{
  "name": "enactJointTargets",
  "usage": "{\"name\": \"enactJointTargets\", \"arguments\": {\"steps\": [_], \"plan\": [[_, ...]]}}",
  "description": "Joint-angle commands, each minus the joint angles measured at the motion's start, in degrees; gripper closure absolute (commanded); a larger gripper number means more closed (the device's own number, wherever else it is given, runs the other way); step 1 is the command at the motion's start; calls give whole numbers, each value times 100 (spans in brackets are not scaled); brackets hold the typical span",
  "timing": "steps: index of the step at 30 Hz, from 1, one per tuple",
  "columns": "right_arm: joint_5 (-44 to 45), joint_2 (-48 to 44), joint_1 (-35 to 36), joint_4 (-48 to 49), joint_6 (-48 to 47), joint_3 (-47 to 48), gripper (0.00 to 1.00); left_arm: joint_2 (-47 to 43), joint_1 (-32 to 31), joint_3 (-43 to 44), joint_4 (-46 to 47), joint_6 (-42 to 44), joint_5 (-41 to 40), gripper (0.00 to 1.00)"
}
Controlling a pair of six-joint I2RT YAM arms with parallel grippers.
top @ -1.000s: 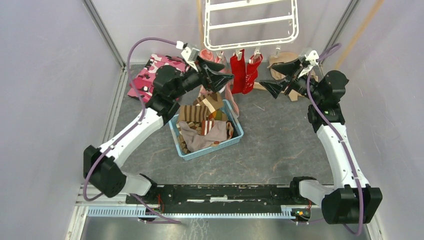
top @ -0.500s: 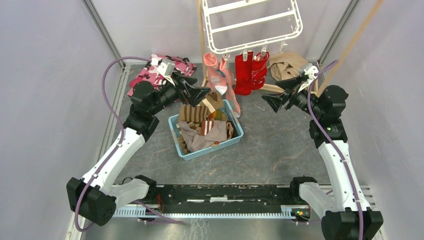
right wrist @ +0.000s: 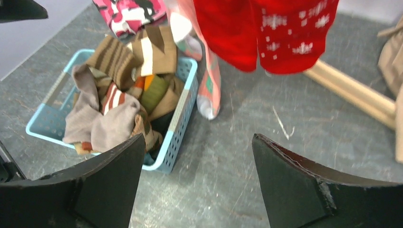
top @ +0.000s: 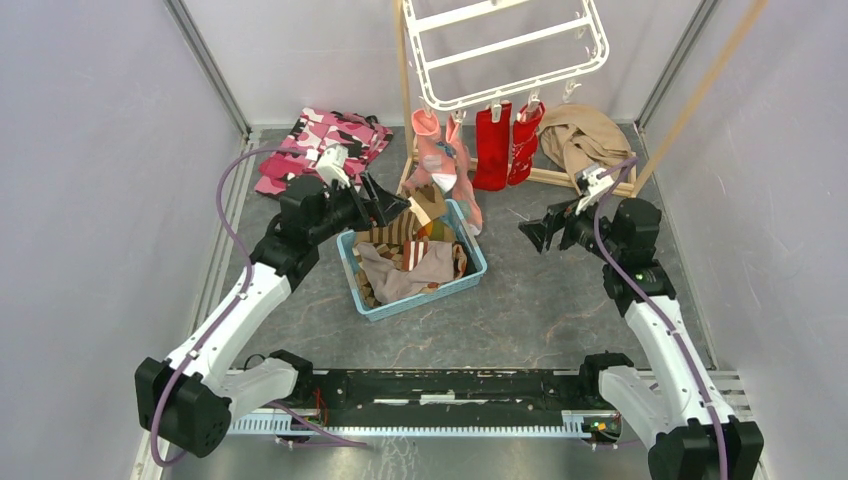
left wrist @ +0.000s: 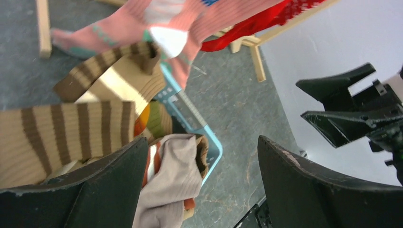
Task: Clip the socks to the hanger
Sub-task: Pick up the sock from the bin.
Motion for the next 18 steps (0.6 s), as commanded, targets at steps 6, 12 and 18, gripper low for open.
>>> {"name": "enactJointTargets", "arguments": {"steps": [6, 12, 18], "plan": [[412, 191, 68, -35, 233, -117, 11, 18, 17, -150, -714, -517, -935, 21], [397, 251, 67, -176, 169, -43, 12, 598, 12, 24, -732, -546, -1023, 50], [303, 343, 67, -134, 326, -70, 13, 1112, -233, 715, -1728, -628, -1993, 47]]}}
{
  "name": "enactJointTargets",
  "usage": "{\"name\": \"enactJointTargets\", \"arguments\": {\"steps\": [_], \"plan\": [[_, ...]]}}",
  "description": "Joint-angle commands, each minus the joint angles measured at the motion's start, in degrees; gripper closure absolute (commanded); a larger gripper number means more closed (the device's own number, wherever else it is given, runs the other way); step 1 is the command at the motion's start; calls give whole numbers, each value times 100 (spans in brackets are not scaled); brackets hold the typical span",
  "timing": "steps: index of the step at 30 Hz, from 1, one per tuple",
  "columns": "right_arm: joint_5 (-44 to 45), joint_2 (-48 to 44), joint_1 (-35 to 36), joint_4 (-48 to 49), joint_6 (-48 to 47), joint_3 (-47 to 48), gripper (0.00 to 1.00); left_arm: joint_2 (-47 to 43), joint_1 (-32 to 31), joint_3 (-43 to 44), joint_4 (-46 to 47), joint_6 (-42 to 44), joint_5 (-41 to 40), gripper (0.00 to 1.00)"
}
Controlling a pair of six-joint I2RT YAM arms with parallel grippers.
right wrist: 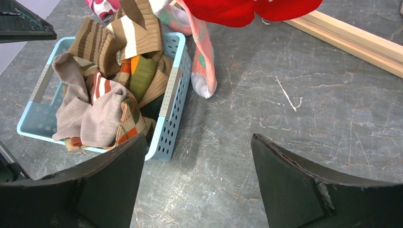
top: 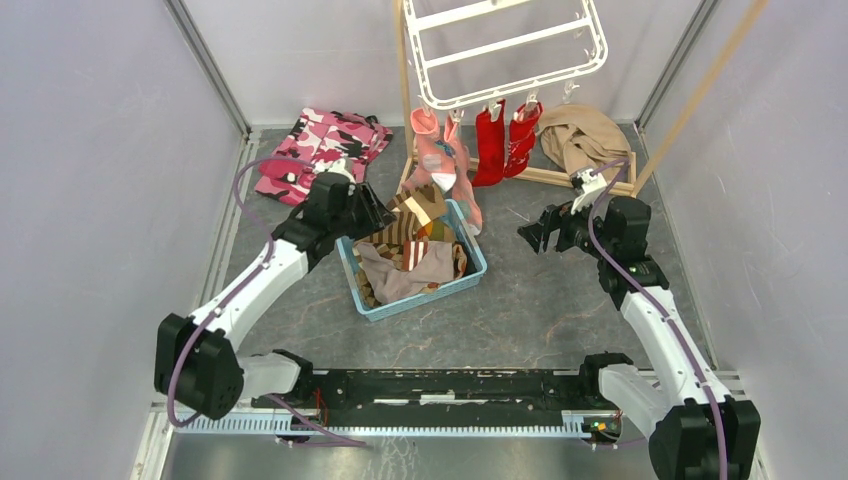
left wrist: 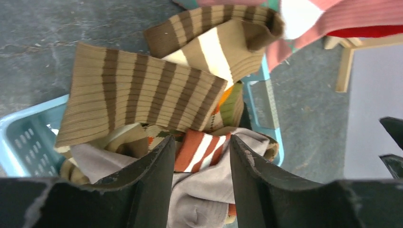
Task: Clip the socks to the hanger
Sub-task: Pick up the sock from the bin.
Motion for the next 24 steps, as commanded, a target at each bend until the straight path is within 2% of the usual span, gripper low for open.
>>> {"name": "enactJointTargets", "arguments": {"steps": [1, 6, 11, 14, 24], "plan": [[4, 45, 21, 71, 124, 236, 13, 255, -275, 706, -638, -170, -1024, 46], [-24, 113, 35, 1, 65, 366, 13, 1020, -776, 1447, -1436, -364, -1996, 42], [-113, 156, 50, 86, 83, 384, 13, 1815, -1355, 2215, -1989, 85, -2817, 43], [-164, 162, 54, 80, 52, 347, 13, 2067, -1536, 2346, -2047, 318, -3217, 43], [-185, 167, 203, 2, -64, 375, 13, 2814, -1633, 2582, -1887, 640, -3318, 42]]}}
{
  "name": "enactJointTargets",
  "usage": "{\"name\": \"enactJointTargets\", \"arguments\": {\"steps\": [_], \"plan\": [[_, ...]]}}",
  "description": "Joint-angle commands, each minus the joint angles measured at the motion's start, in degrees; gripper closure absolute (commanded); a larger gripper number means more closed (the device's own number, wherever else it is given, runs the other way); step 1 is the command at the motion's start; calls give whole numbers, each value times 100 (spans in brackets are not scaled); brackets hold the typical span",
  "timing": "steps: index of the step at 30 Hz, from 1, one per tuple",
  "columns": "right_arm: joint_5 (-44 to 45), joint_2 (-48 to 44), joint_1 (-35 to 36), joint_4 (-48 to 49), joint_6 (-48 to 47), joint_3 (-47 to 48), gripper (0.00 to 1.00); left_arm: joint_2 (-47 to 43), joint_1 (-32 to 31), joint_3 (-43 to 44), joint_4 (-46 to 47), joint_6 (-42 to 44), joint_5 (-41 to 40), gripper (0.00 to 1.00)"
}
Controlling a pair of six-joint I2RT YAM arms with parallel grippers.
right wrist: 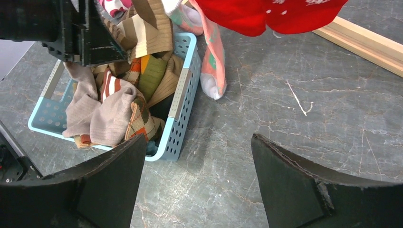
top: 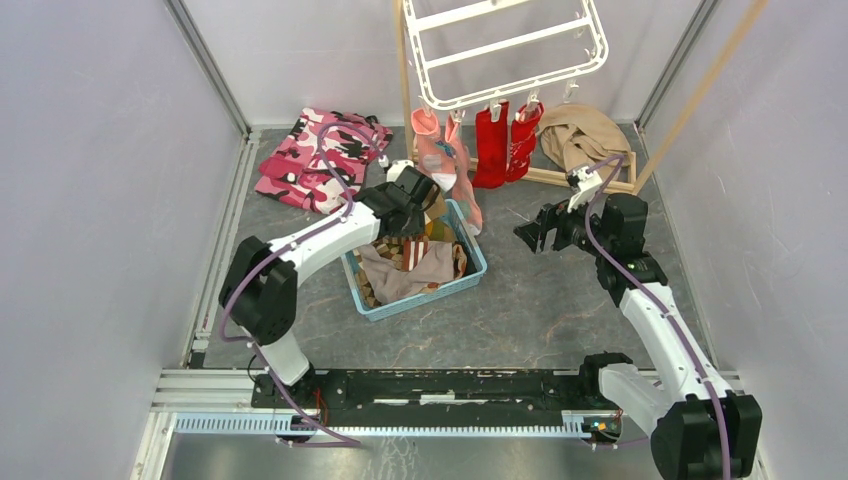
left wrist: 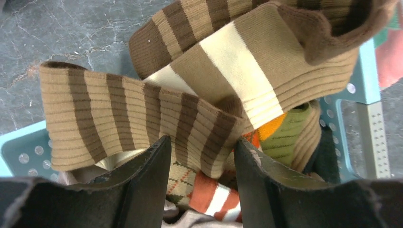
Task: Clip the socks to the hanger
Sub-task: Pick up the sock from the bin.
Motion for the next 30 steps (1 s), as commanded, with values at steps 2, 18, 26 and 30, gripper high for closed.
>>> {"name": "enactJointTargets", "arguments": {"steps": [2, 18, 26, 30], "plan": [[-76, 38, 125, 53, -109, 240, 13, 169, -13, 315, 174, 482, -353, 43], [-202, -11, 426, -48, -431, 574, 14, -1754, -4, -151, 628, 1818, 655, 92], [-1006, -16, 835, 24, -1057, 1113, 14, -2448, 80, 30, 519, 1806, 2044, 97], [-1345, -34, 1051, -26, -1365, 1305, 14, -2798, 148, 125, 793, 1765, 2761, 98]]}}
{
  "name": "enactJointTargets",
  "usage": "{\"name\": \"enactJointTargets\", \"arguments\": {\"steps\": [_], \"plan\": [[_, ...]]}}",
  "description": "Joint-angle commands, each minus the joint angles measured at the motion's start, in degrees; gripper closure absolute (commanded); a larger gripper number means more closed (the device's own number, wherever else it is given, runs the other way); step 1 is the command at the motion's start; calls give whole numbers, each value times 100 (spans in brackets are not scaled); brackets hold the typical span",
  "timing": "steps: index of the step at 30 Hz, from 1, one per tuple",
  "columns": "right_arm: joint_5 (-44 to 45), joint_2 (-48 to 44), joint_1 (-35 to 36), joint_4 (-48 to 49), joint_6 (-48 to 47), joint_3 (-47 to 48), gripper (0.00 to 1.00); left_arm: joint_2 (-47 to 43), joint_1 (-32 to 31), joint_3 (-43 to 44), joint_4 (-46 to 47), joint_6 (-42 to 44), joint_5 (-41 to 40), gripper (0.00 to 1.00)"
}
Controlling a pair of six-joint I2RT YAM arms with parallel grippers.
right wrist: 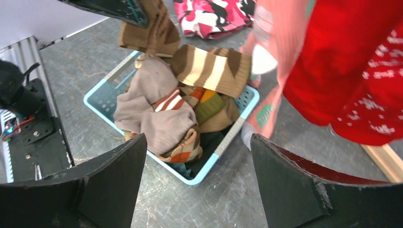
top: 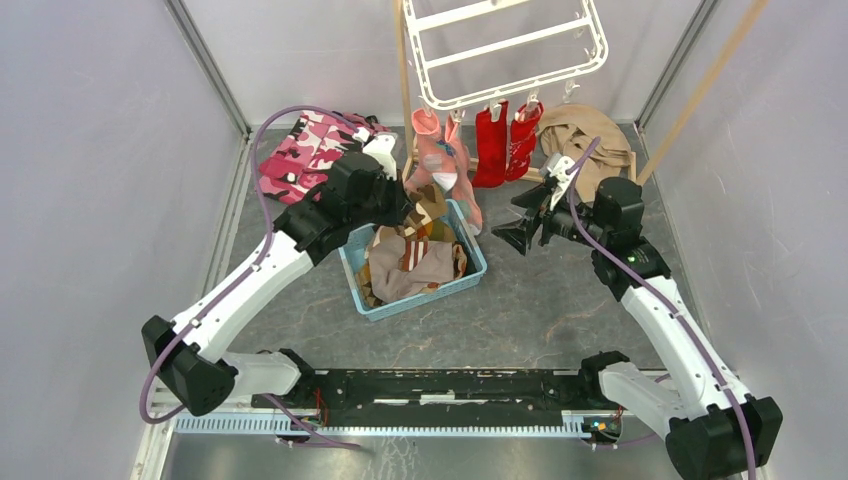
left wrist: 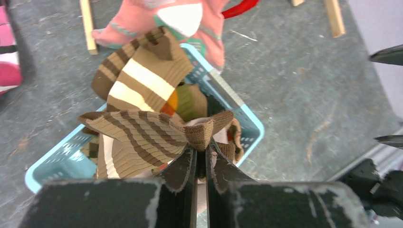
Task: Clip the socks to the hanger
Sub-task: Pick up the sock from the bin.
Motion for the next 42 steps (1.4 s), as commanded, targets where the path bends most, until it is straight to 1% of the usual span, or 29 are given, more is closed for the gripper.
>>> {"name": "enactJointTargets", "arguments": {"steps": [1, 5, 11, 14, 17, 19, 22, 29, 35, 42], "plan": [[-564, -71, 209, 131, -518, 386, 14, -471, 83, 301, 476, 201, 1216, 98], [-794, -57, 333, 123, -618, 662, 14, -730, 129, 317, 872, 265, 2310, 98], [-924, -248, 511, 252, -843, 909, 14, -701, 303, 122, 1385, 156, 4449, 98], [-983, -285, 589, 196, -1002, 982, 14, -647, 338, -40, 1877, -156, 5332, 98], [-1130, -308, 694, 208, -1155, 991, 13, -615, 343, -286, 2689, -663, 6119, 98], [-1227, -306, 764, 188, -1297, 998, 13, -586, 343, -419, 3135, -908, 6477, 98], [-1332, -265, 878, 189, -1432, 1031, 13, -510, 341, -570, 3727, -1164, 6942, 98], [-1506, 29, 1269, 300, -1409, 1040, 13, -221, 343, -478, 3920, -1032, 7725, 98], [-1345, 222, 1625, 575, -1350, 1006, 13, 169, 326, -300, 3911, -952, 8114, 98], [-1137, 490, 2035, 698, -1423, 939, 14, 498, 246, -133, 3911, -859, 8264, 98]]}}
